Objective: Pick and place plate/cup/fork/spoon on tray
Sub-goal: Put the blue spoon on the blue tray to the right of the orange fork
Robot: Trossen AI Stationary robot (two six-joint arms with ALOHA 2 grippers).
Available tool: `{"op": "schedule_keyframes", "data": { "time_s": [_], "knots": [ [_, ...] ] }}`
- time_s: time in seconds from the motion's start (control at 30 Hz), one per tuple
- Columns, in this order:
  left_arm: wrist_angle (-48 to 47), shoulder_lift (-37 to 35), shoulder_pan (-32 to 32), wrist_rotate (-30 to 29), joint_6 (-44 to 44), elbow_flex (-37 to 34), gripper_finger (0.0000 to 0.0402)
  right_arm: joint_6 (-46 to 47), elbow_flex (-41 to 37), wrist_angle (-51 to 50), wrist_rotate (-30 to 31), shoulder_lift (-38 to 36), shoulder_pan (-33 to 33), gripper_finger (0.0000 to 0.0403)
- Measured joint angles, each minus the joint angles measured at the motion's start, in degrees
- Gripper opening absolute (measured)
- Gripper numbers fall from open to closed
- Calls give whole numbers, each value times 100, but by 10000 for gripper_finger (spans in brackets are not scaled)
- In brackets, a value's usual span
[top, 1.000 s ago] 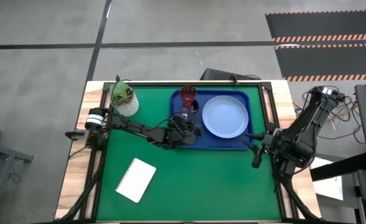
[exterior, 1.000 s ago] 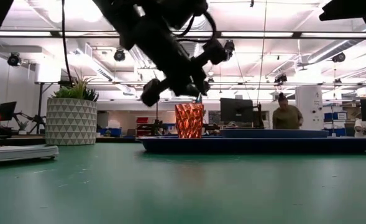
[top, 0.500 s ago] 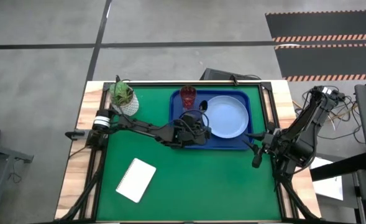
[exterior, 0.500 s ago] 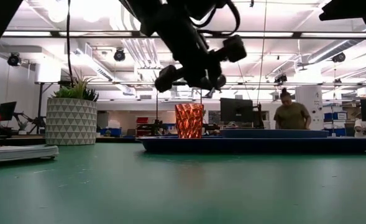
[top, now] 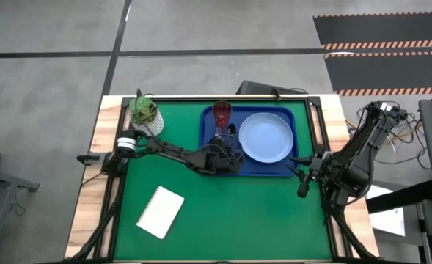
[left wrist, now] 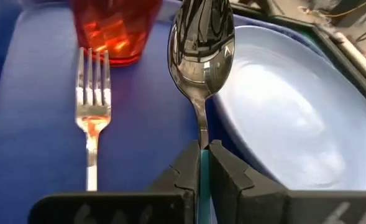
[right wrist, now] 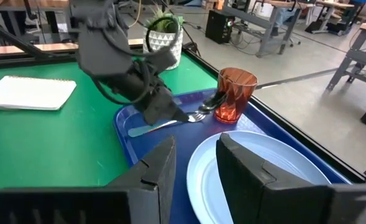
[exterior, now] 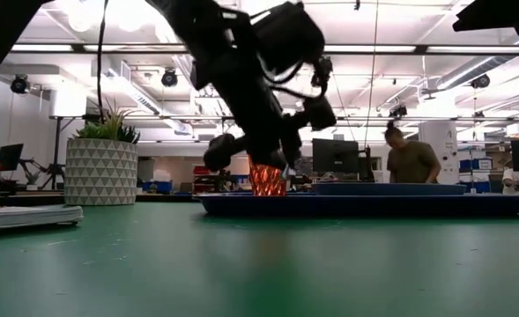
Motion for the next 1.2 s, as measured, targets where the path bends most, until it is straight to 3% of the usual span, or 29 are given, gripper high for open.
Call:
{"op": "schedule_keyframes", "data": {
  "time_s": [1.2],
  "knots": [
    [361,378,222,435,-907,-155,9,-11,-31,4,1,-2,0,109]
  ]
}}
